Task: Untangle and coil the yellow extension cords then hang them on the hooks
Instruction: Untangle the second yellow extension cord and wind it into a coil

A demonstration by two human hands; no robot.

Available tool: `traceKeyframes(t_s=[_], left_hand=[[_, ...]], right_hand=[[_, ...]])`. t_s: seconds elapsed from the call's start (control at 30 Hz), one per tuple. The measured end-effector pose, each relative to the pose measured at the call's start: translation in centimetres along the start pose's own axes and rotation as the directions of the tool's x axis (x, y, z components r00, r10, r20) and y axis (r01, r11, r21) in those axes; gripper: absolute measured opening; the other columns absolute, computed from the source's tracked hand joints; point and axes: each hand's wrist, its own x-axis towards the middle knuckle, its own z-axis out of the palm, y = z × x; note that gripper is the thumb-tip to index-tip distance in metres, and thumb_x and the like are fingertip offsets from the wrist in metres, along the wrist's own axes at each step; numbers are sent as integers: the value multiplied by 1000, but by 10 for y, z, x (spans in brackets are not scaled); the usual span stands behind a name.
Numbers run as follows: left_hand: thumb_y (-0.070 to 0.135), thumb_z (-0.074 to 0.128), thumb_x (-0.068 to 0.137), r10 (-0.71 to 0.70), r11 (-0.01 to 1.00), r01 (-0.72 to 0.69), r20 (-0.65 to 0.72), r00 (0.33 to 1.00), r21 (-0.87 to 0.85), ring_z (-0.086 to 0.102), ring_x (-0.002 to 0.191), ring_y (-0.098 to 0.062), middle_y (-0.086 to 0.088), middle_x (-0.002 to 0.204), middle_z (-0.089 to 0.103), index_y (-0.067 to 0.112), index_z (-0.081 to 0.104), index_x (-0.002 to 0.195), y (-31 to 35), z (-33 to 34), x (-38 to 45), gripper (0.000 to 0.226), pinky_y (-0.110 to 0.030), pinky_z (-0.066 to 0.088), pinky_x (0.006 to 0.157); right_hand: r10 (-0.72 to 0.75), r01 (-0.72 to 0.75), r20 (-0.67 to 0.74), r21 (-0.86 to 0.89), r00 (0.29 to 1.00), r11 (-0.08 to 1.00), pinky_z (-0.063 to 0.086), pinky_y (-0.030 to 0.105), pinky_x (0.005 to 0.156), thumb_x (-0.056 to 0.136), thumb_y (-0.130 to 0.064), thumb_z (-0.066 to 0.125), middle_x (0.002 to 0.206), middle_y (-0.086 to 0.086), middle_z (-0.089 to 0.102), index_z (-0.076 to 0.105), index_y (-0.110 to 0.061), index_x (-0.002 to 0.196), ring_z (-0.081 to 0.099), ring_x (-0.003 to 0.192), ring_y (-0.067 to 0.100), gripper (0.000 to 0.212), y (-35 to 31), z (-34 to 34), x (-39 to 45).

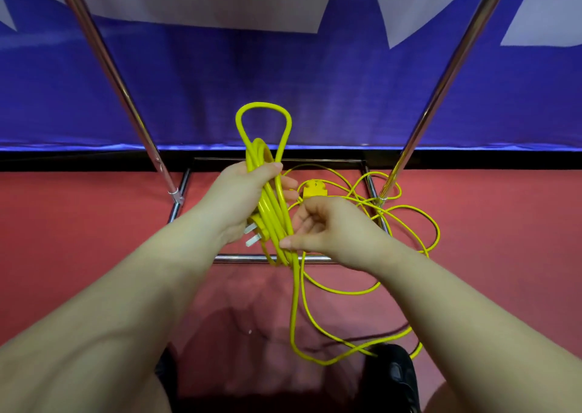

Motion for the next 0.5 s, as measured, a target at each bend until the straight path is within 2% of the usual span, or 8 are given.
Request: traceKeyframes(t_s=[0.13,0.2,0.23,0.3,0.37,0.43,0.5], left_hand=[[16,51,94,1,999,-2,-32,999,-45,67,53,-10,1,57,69,7,58,87,2,-2,0,14,-26,56,49],[15,50,94,12,996,-17,-61,998,-85,66,52,-9,2,55,68,7,58,85,4,-2,0,14,-24,54,45],[14,49,94,16,995,-24,-81,997,-95,66,51,-9,2,54,67,7,57,85,5,-3,0,14,-24,53,44],[15,49,94,19,992,-36,-138,990,-119,65,49,-7,4,51,65,8,57,83,9,-7,4,15,-22,53,44],[15,49,95,14,985,-49,-203,979,-168,64,47,-5,5,48,64,9,56,81,13,-15,9,16,-20,53,44],[16,48,95,19,983,-63,-248,969,-172,64,47,-5,5,47,64,10,55,77,16,-23,14,21,-18,52,46],[17,48,96,40,988,-78,-262,964,-136,65,48,-6,5,48,65,10,55,76,16,-27,15,22,-19,52,48]], right_hand=[[-58,55,51,52,997,997,42,12,52,83,-12,68,62,-3,54,52,-13,78,50,48,0,18,-4,-4,0],[-8,-8,113,139,994,990,45,17,57,91,-17,58,65,2,60,47,-14,79,56,56,9,16,-5,-6,-1],[35,-53,144,124,989,991,45,21,60,93,-21,55,66,5,63,47,-14,79,57,59,15,17,-2,-7,-2],[124,-104,223,-99,967,990,44,25,65,91,-30,56,69,4,65,52,-14,79,57,64,16,21,5,-9,-4],[177,-99,299,-259,938,961,43,20,65,91,-29,58,72,0,67,54,-17,75,56,62,8,20,10,-10,-8],[152,-109,261,-171,953,979,42,15,62,91,-26,58,72,-2,66,52,-19,73,54,60,4,20,11,-10,-10],[112,-111,151,-15,982,994,43,19,63,88,-28,62,71,1,62,51,-17,75,54,64,10,20,12,-9,-9]])
